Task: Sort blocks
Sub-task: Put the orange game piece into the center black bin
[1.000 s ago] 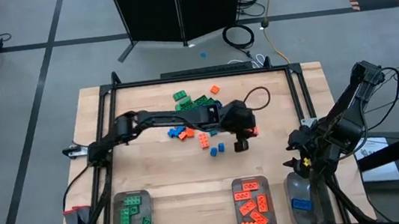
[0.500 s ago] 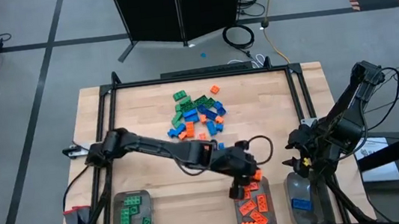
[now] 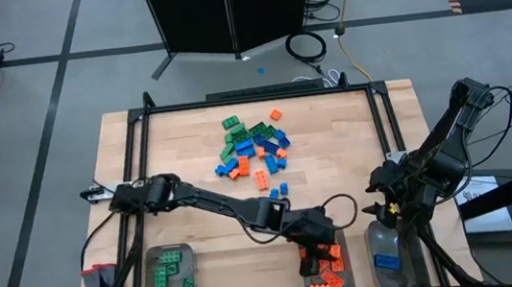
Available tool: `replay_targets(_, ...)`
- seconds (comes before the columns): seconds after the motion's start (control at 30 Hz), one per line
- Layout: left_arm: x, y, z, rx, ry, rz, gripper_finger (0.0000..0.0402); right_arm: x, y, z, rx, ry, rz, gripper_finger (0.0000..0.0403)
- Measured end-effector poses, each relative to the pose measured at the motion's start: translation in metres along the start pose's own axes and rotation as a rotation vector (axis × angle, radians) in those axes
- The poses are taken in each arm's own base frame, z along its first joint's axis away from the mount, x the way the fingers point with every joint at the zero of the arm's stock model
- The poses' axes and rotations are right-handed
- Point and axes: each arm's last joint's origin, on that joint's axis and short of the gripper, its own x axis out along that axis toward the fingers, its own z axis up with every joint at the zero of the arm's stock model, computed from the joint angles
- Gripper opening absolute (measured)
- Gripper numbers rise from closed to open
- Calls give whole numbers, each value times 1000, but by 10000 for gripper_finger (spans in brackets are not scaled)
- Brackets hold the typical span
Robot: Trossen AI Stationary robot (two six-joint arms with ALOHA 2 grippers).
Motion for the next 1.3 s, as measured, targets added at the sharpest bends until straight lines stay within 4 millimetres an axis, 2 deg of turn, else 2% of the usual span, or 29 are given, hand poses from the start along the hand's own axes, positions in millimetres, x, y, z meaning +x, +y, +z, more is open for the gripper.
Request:
replay_targets(0.3,8,-5,-10,-25,45,-15,130,0,1,0,1,-1,4,304)
replay_targets(0.5,9,-10,-12,-75,64,-17,256,0,1,0,1,-1,5,304)
replay_targets(0.6,9,-11,-13,-114,69,-15,279,0,1,0,4,-3,11,304)
replay_targets(0.73,3,-11,-10,-148,77,19,284,0,2,0,8,-4,18,304)
replay_targets(0.8,-11,-11,-5,-174,93,94,285,0,3,1,12,-6,24,304)
replay_targets(0.87,-34,-12,4,-153,109,221,285,0,3,1,15,-7,32,304)
replay_targets(0.97,-82,-12,21,-74,133,459,286,0,4,1,16,-8,33,304)
replay_targets(1.1,-137,7,25,-49,239,783,286,0,4,1,3,-8,33,304)
replay_targets(1.2,-161,30,22,-130,296,887,287,0,4,1,-2,-9,34,304)
replay_targets(1.3,-169,53,11,-131,407,937,287,0,3,1,-6,-10,32,304)
